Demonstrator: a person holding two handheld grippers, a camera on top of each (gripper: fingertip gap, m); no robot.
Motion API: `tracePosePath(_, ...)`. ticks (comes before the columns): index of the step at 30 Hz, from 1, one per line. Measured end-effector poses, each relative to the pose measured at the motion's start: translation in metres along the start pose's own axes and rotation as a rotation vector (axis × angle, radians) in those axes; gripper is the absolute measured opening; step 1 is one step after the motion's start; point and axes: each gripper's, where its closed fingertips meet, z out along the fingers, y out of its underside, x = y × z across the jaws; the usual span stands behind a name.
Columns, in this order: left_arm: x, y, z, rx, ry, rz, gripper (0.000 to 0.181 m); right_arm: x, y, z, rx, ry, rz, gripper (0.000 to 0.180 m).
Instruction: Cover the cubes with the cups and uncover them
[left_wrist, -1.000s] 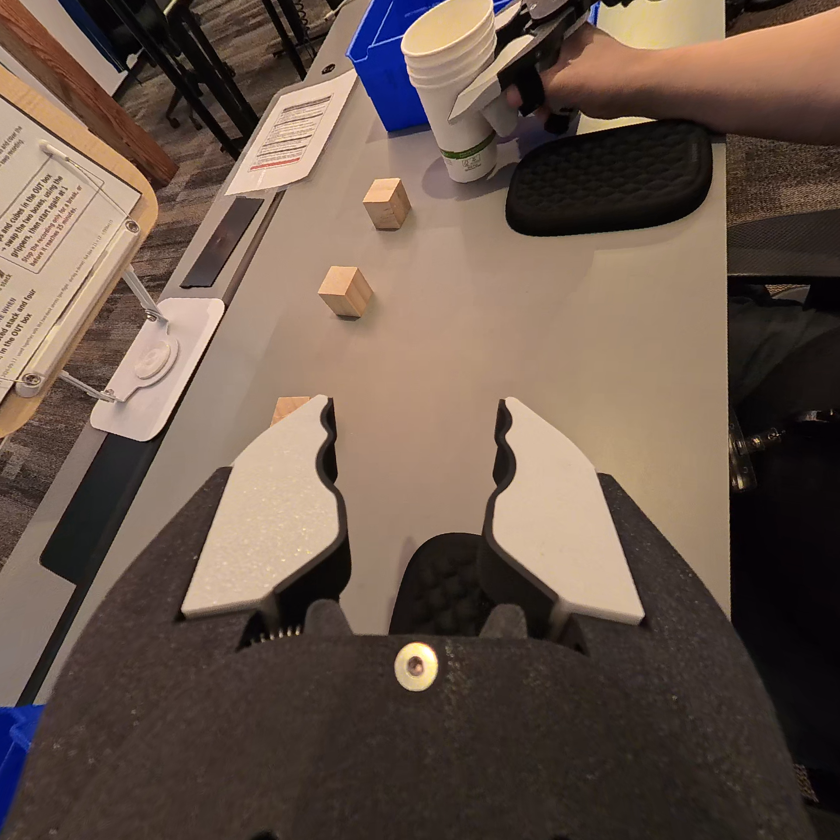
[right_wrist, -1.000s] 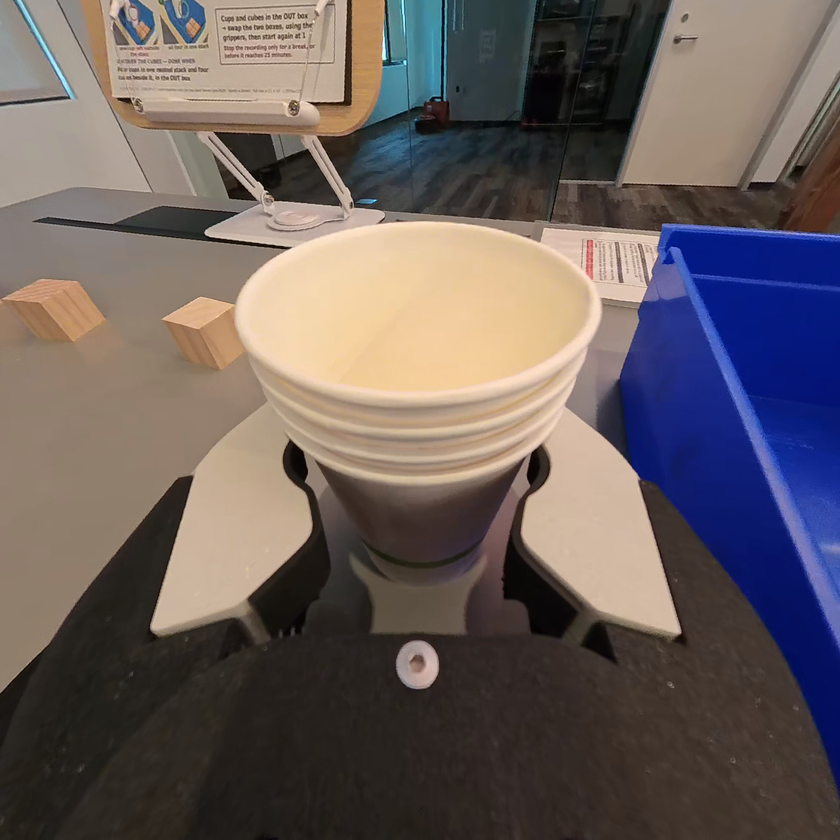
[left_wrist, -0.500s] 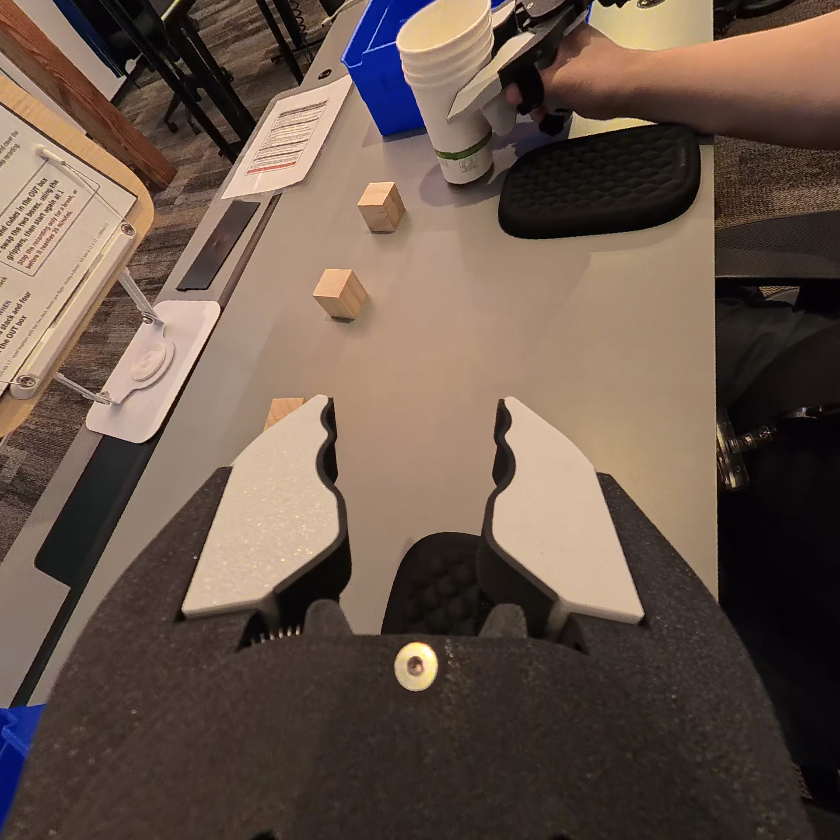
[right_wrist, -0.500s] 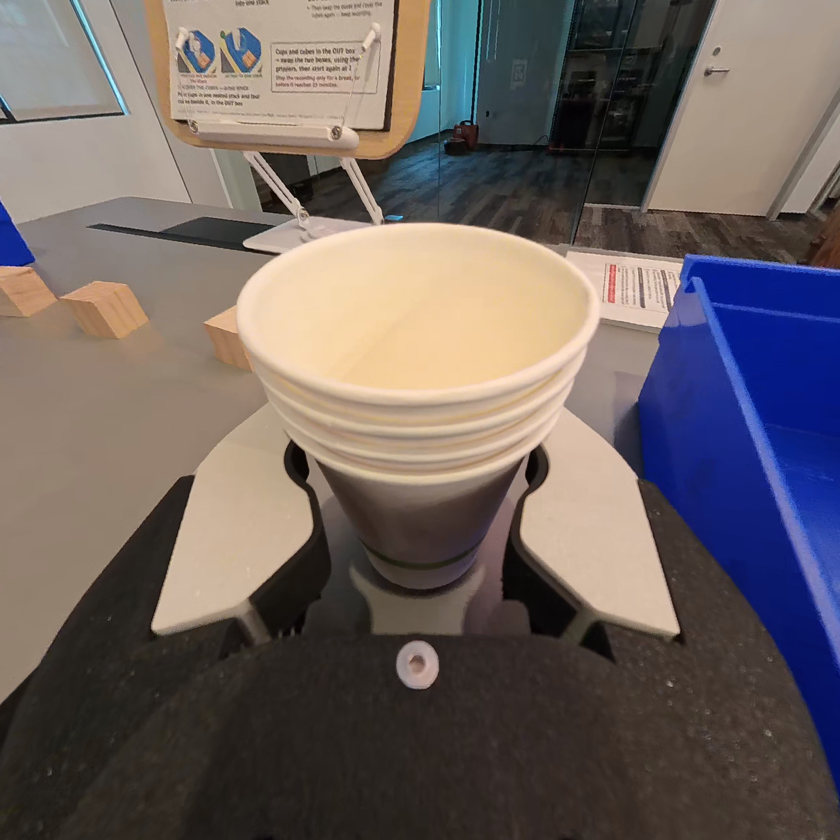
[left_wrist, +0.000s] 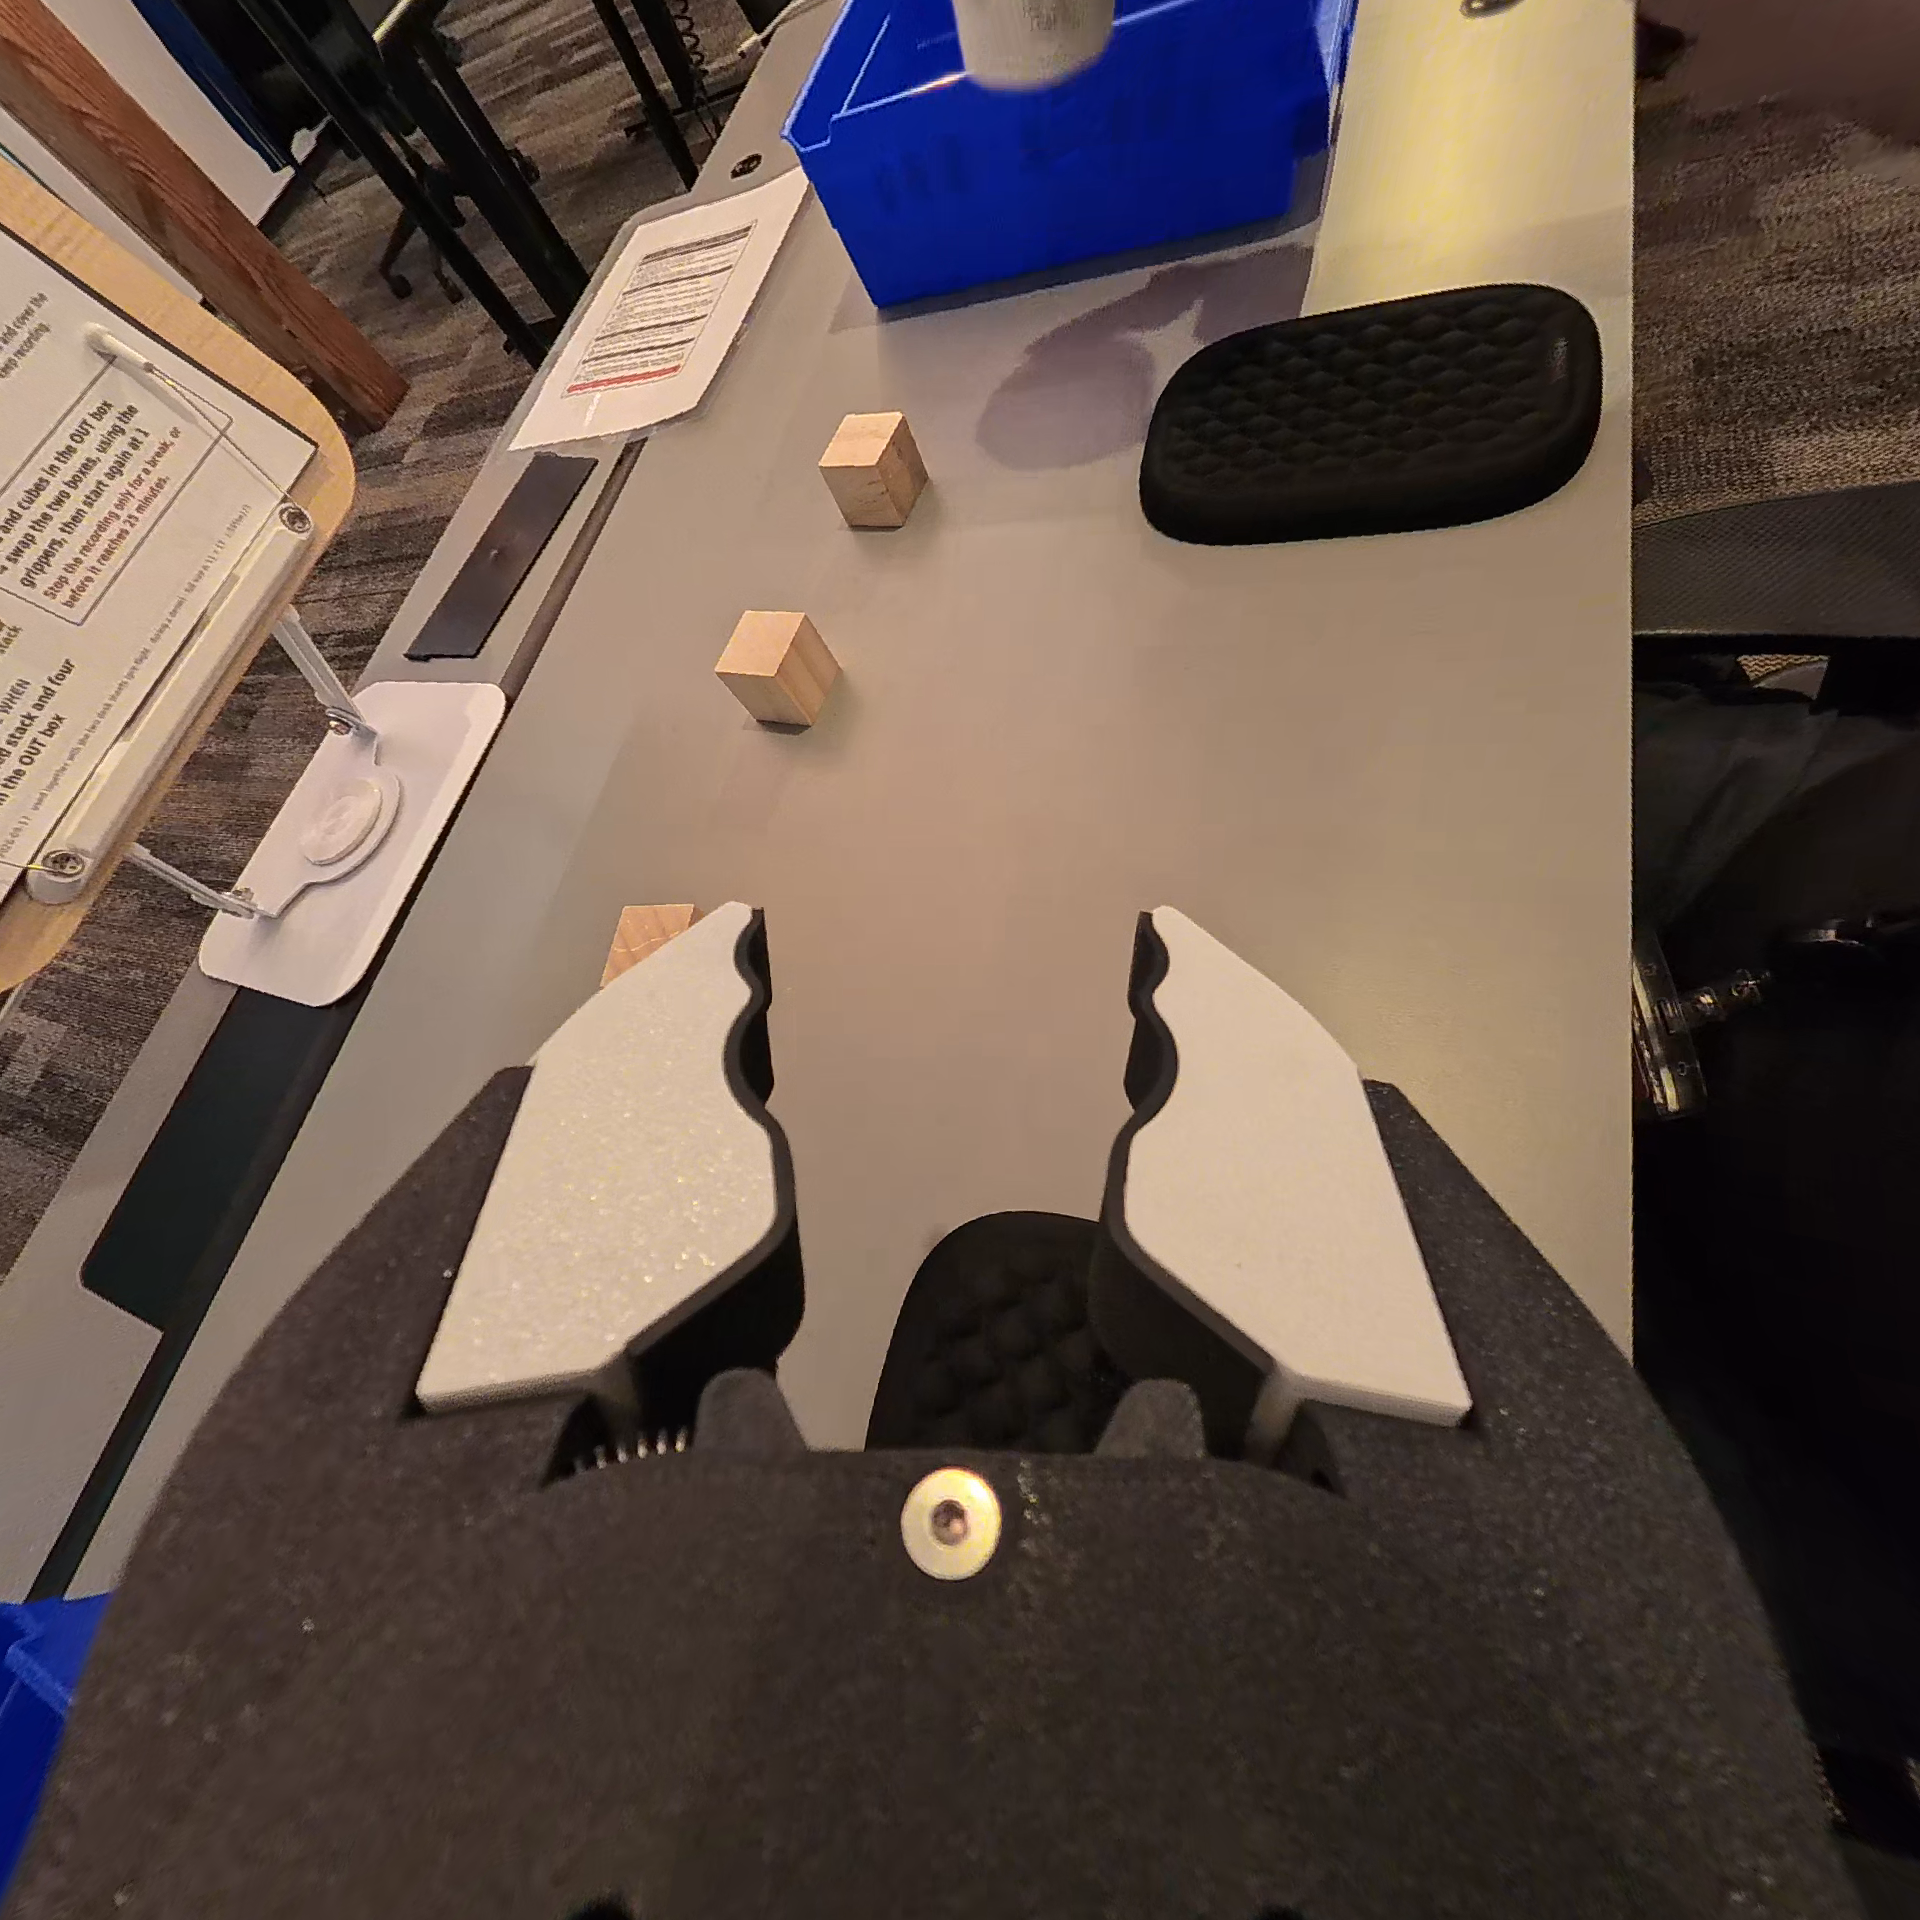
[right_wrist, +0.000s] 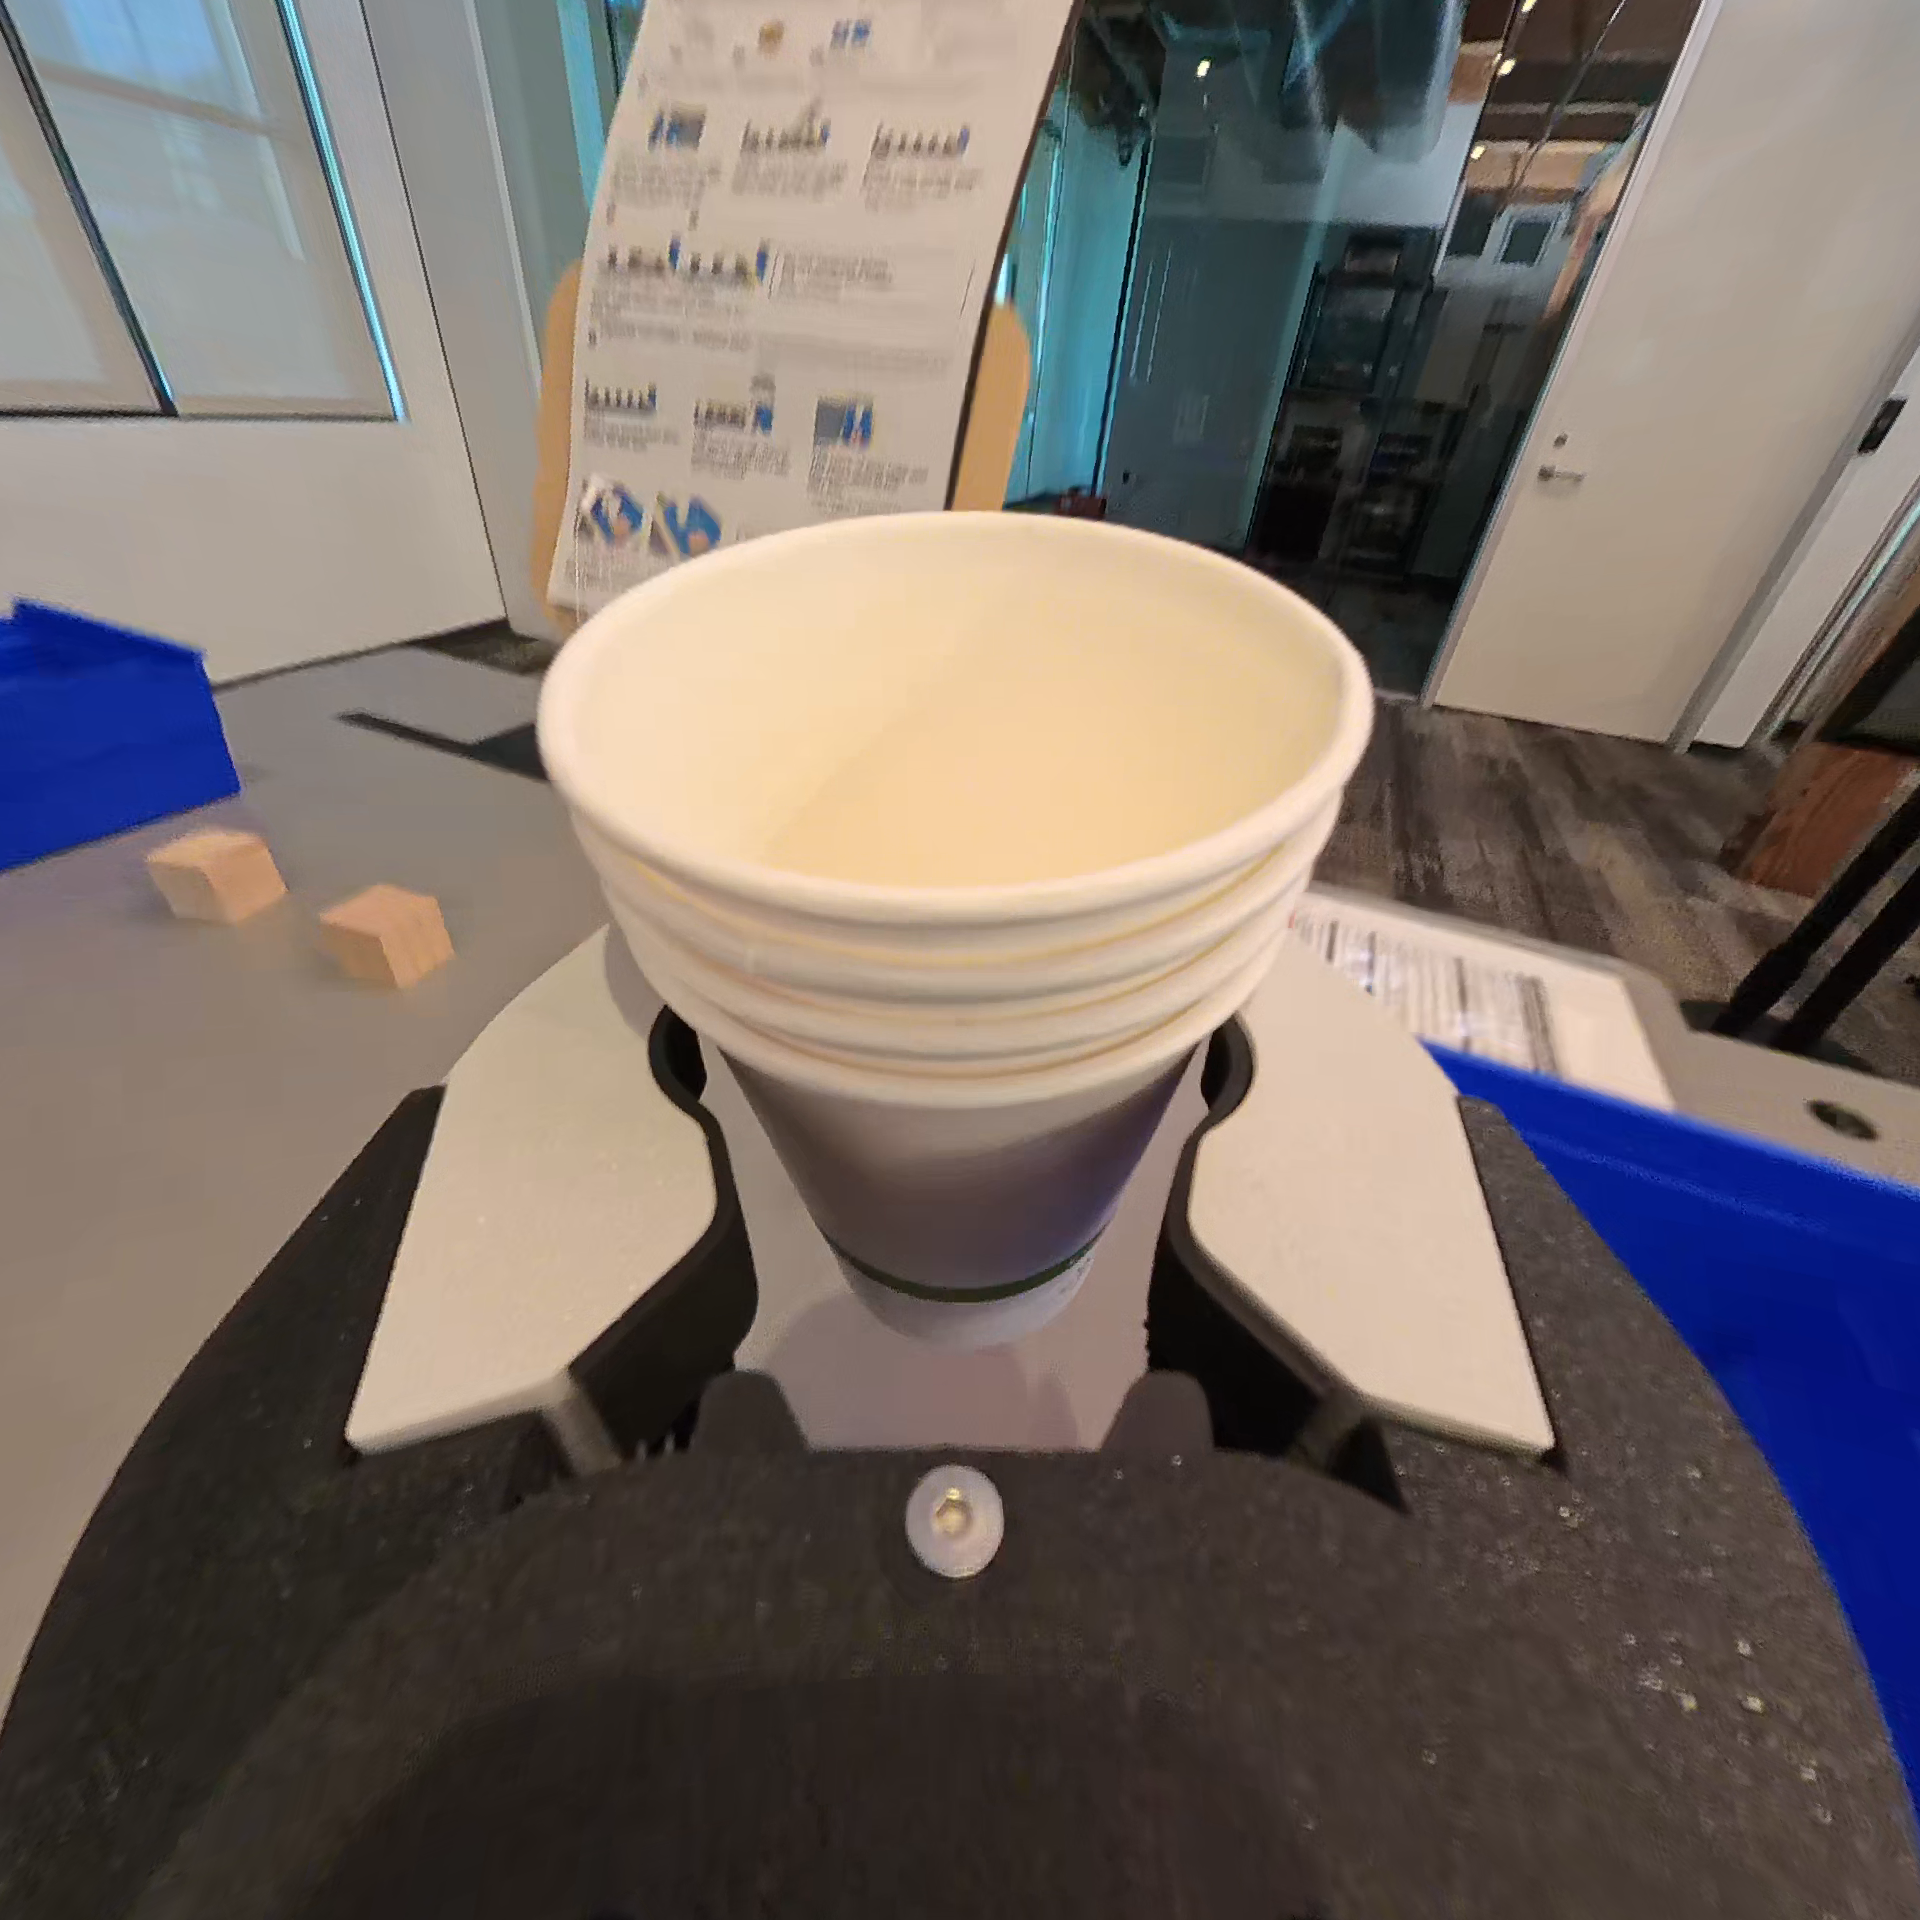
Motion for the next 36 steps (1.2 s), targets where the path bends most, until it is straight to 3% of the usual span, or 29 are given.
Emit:
tracePosePath(3,-0.002,-0.001,0.000,0.006,-0.008,-0.008,0.066,0.035,-0.039,-0.014,0.038,0.045,-0.013,0.094)
tracePosePath(7,-0.003,-0.001,-0.001,0.011,-0.019,-0.019,0.066,0.097,-0.049,-0.027,0.017,0.141,-0.012,0.095)
tracePosePath(14,-0.004,-0.003,-0.001,-0.016,-0.044,-0.026,0.066,0.166,0.003,-0.021,-0.082,0.223,0.066,0.094)
tracePosePath(23,0.003,-0.005,-0.003,-0.051,-0.083,-0.032,0.066,0.196,0.090,0.014,-0.245,0.233,0.120,0.095)
tracePosePath(36,0.013,-0.019,-0.004,-0.074,-0.132,-0.018,0.065,0.226,0.146,0.053,-0.343,0.268,0.093,0.096)
